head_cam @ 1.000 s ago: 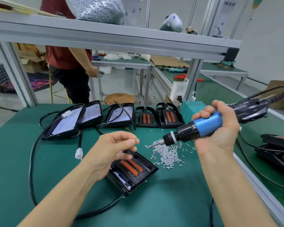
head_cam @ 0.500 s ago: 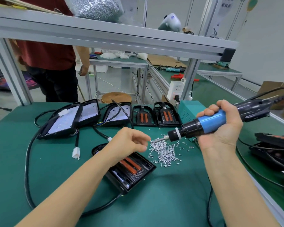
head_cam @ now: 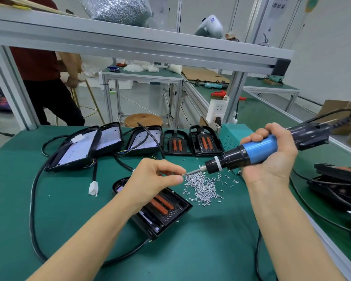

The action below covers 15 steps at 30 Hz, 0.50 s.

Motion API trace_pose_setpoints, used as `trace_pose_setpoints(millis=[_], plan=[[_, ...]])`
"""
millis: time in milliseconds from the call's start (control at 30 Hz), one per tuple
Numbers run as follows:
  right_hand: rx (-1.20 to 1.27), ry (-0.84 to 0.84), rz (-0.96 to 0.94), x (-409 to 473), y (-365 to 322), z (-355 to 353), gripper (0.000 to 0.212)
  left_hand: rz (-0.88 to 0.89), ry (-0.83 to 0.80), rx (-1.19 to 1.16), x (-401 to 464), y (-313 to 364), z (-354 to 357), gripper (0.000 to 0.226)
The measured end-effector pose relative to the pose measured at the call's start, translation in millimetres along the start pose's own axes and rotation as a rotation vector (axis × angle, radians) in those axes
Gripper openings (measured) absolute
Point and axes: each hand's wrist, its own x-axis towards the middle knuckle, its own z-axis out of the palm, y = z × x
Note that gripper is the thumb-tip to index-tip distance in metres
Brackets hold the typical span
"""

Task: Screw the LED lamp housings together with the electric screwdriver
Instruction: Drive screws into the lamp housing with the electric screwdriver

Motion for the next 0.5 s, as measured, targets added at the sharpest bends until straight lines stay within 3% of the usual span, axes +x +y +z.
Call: trace_pose_setpoints(millis=[500], plan=[[0.026,-0.033,0.019,-7.1,-1.2,13.2,0.019,-0.043,0.065,-0.279,-20.3,-2.6,2.2,0.011]])
